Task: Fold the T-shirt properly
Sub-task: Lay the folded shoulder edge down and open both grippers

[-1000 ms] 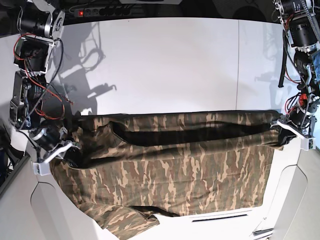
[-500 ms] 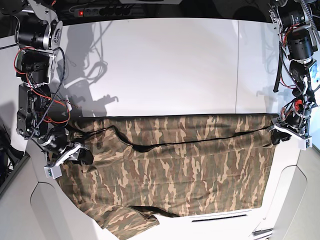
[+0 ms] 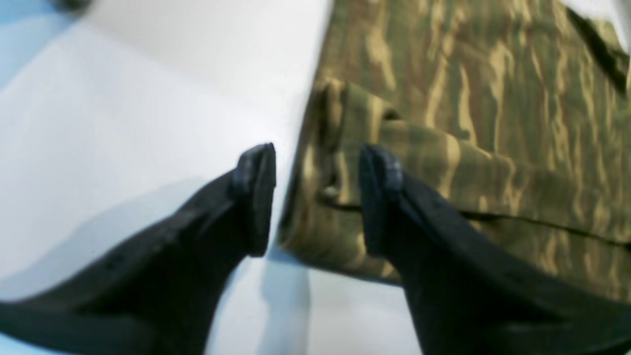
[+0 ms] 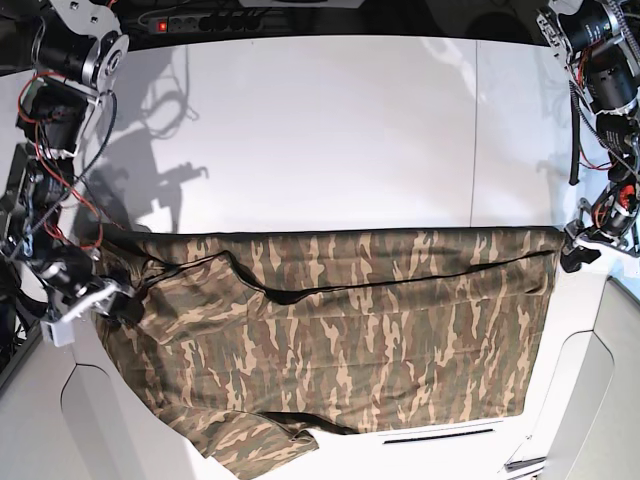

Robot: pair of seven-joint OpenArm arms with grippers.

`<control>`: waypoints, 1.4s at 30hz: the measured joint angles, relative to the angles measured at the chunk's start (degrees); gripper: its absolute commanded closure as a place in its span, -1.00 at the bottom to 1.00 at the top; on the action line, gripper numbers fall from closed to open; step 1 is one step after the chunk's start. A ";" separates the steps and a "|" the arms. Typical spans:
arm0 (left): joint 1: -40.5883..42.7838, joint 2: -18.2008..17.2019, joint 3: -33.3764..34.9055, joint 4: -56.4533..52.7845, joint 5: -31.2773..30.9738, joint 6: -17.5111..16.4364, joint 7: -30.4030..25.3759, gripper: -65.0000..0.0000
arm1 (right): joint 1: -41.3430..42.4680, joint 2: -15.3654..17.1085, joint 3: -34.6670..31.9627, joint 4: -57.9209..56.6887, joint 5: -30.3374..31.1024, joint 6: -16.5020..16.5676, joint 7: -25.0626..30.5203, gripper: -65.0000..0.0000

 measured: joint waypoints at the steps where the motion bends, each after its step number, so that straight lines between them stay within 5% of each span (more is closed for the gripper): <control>1: 0.57 0.00 -0.76 0.02 -0.59 0.00 0.17 0.07 | -1.33 -0.02 1.55 0.83 0.02 -0.20 -0.20 0.21; 7: 4.02 0.07 -1.99 0.00 -2.21 0.00 0.20 -0.29 | -6.91 -0.13 9.35 1.81 0.17 -1.18 3.61 0.20; 14: 4.87 0.48 -1.99 0.00 -2.27 0.02 -1.33 -0.35 | -11.61 0.98 12.46 1.79 1.60 -4.11 6.45 -0.25; 26: 4.39 5.09 2.23 0.15 -1.81 -0.46 -5.73 -0.35 | -10.54 0.66 2.47 -4.63 3.17 -4.07 16.52 -0.25; 31: 4.07 6.99 5.40 0.22 -1.46 -0.44 -6.27 -0.34 | -9.57 -1.84 1.18 -4.87 2.62 -4.11 17.53 -0.24; 34: 3.26 7.69 5.68 0.24 1.46 -0.46 -6.29 0.02 | -8.00 -2.86 0.98 -4.96 0.42 -4.11 16.79 -0.03; 38: 2.60 7.93 5.64 0.22 3.78 0.00 -5.66 0.88 | -7.41 -2.71 0.98 -5.01 -1.84 -4.28 16.24 0.82; 39: 2.43 7.93 5.64 0.22 4.24 -0.07 -5.62 1.00 | -7.39 -2.64 0.98 -5.07 -2.19 -4.24 16.22 1.00; 42: 1.31 7.91 5.66 0.20 4.42 -0.20 -5.14 1.00 | -7.32 -2.51 1.07 -5.09 -2.51 -0.72 16.17 1.00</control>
